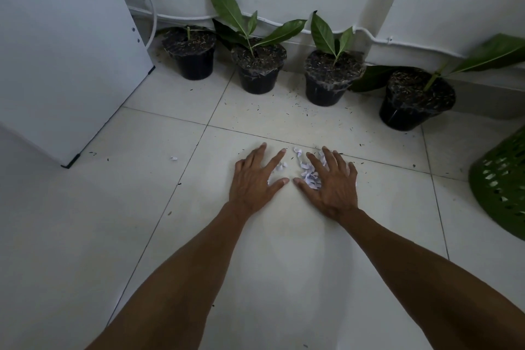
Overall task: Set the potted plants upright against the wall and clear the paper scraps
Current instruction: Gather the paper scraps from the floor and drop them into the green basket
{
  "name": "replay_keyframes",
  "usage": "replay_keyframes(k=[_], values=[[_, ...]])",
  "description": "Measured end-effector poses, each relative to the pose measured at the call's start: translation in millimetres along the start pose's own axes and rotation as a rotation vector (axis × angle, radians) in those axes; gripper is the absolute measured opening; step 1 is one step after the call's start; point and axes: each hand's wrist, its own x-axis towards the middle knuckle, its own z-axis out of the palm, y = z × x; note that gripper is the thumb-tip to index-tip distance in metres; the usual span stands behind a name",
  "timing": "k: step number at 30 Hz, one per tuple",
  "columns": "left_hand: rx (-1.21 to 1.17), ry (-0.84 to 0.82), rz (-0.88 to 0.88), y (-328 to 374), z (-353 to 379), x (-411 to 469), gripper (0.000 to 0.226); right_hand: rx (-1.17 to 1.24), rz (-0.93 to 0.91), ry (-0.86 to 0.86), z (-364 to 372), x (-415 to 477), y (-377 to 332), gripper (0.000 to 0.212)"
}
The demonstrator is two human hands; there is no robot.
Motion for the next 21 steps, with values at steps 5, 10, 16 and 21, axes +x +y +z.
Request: replay_keyframes(k=[5,10,16,21], values=[[0.003,0.055,0.072,6,2,12,0.040,-0.081,-0.041,0.045,0,12,-3,0.053],[-0.051,0.164,-0.015,12,-1,7,0.019,-0.018,-0.060,0.169,-2,8,-10,0.026],[0.099,0.149,-0.046,21,-13,0,0.027,-0.041,0.027,0.194,-10,1,-20,0.015],[0.107,0.039,-0.115,31,-30,4,0.030,0.030,0.119,0.081,-26,-2,-14,0.021]])
